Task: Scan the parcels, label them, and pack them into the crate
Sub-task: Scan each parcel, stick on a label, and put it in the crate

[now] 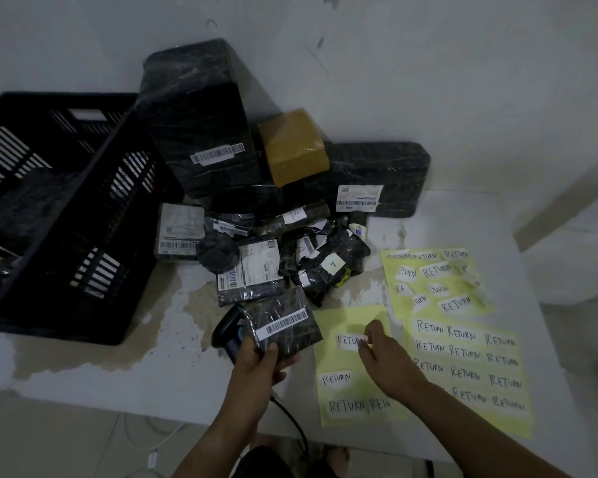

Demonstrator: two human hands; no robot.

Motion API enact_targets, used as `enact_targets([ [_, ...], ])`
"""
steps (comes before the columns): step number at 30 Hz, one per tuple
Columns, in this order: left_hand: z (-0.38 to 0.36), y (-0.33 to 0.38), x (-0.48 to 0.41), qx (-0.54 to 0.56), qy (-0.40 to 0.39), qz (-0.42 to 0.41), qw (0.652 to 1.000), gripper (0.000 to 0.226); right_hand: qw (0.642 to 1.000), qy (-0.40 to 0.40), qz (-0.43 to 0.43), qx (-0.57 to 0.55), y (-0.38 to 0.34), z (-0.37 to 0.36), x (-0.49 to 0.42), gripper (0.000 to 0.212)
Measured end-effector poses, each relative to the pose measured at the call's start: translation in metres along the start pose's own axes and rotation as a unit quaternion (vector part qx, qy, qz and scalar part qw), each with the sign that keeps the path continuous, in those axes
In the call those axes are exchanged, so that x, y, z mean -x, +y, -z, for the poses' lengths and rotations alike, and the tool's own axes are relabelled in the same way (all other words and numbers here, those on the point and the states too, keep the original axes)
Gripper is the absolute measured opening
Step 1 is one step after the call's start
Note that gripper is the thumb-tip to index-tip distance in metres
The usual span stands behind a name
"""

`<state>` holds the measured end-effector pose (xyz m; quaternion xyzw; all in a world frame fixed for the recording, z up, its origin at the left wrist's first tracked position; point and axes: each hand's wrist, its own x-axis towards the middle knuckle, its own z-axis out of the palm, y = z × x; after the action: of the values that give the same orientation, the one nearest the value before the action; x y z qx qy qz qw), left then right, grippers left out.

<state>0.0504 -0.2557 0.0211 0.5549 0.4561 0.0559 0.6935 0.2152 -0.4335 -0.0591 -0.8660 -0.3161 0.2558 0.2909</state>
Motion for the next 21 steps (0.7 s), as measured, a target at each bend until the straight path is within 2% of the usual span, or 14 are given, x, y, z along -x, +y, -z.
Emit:
enact_targets([
  [4,-0.004,0.000,0.000,-0.006,0.003,0.004,1.000,0.038,0.994,0.056,-0.035,-0.087,-0.005,0.002,0.001,0.020],
  [7,-0.007,0.004,-0.002,0.001,0.003,0.017,1.000,0.034,0.979,0.122,-0.057,-0.150,-0.021,0.015,0.008,0.014],
  [10,-0.010,0.011,-0.003,0.031,0.000,0.036,0.999,0.031,0.970,0.157,-0.038,-0.181,-0.045,0.037,0.013,0.014],
  [13,-0.011,0.018,-0.003,0.035,0.000,0.045,0.998,0.033,0.976,0.133,0.012,-0.175,-0.069,0.052,0.023,0.015],
  [16,-0.014,0.020,-0.005,0.047,0.003,0.045,0.998,0.033,0.982,0.068,0.089,-0.151,-0.094,0.064,0.029,0.016],
  [18,-0.018,0.023,-0.005,0.063,0.008,0.039,0.997,0.031,0.986,0.033,0.126,-0.108,-0.106,0.071,0.028,0.019],
  [21,-0.022,0.026,-0.003,0.061,-0.008,0.021,0.998,0.025,0.987,0.021,0.158,-0.015,-0.113,0.074,0.024,0.020],
])
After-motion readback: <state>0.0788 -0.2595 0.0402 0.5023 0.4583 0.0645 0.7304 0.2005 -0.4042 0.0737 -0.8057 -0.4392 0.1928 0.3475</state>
